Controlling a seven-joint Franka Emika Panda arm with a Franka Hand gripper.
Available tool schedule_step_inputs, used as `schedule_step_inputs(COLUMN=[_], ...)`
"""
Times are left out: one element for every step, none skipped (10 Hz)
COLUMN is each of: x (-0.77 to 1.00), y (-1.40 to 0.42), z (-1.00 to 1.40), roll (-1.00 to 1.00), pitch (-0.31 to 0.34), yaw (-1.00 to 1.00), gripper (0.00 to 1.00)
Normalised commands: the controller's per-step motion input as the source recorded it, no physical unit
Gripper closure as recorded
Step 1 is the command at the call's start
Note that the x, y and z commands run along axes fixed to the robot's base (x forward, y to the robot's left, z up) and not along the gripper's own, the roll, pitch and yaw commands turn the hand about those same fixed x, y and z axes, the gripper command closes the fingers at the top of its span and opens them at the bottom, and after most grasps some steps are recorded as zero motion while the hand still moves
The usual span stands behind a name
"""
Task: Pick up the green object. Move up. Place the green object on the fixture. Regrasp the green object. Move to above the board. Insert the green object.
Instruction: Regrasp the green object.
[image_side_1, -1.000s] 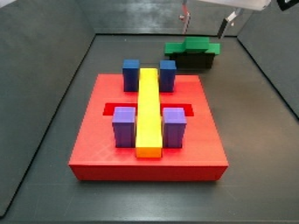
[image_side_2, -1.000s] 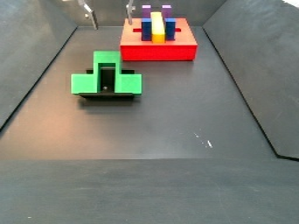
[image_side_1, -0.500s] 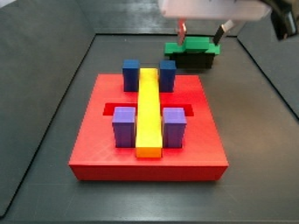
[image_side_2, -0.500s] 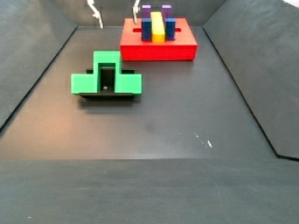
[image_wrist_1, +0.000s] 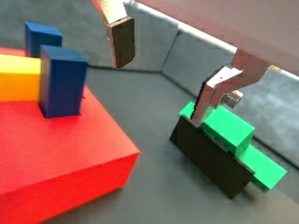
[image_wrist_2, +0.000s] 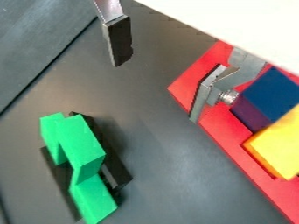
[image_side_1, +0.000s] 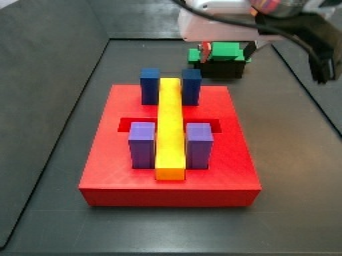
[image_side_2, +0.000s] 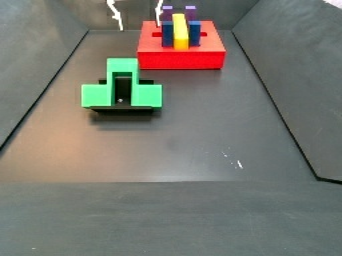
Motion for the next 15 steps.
schedule_step_inputs(x=[0.11, 0.00, 0.08, 0.64, 0.63, 0.59, 0.46, 0.51, 0.71, 0.79, 0.78, 0.75, 0.56, 0.33, 0.07], y=[-0.16, 0.00, 0.00, 0.19, 0.42, 0.38, 0.41, 0.43, 0.39, 0.35, 0.30, 0.19, 0.01, 0.00, 0.01], z=[-0.02, 0.00, 0.00, 0.33, 0.17, 0.04, 0.00, 0.01, 0.04, 0.00, -0.01, -0.23, -0.41, -0.46, -0.36], roll=[0.39, 0.00, 0.18, 0.22, 0.31, 0.51, 0.55, 0.45, 0.27, 0.31, 0.47, 0.61, 0.77, 0.74, 0.65], pitch=[0.300, 0.020, 0.000, 0.163, 0.111, 0.080, 0.006, 0.009, 0.000, 0.000, 0.000, 0.000, 0.000, 0.000, 0.000], yaw=[-0.14, 0.00, 0.00, -0.02, -0.15, -0.18, -0.23, -0.25, -0.27, -0.23, -0.15, -0.01, 0.08, 0.25, 0.20], gripper=[0.00, 0.00, 0.00, 0.00, 0.00, 0.00, 0.00, 0.00, 0.00, 0.00, 0.00, 0.00, 0.00, 0.00, 0.00])
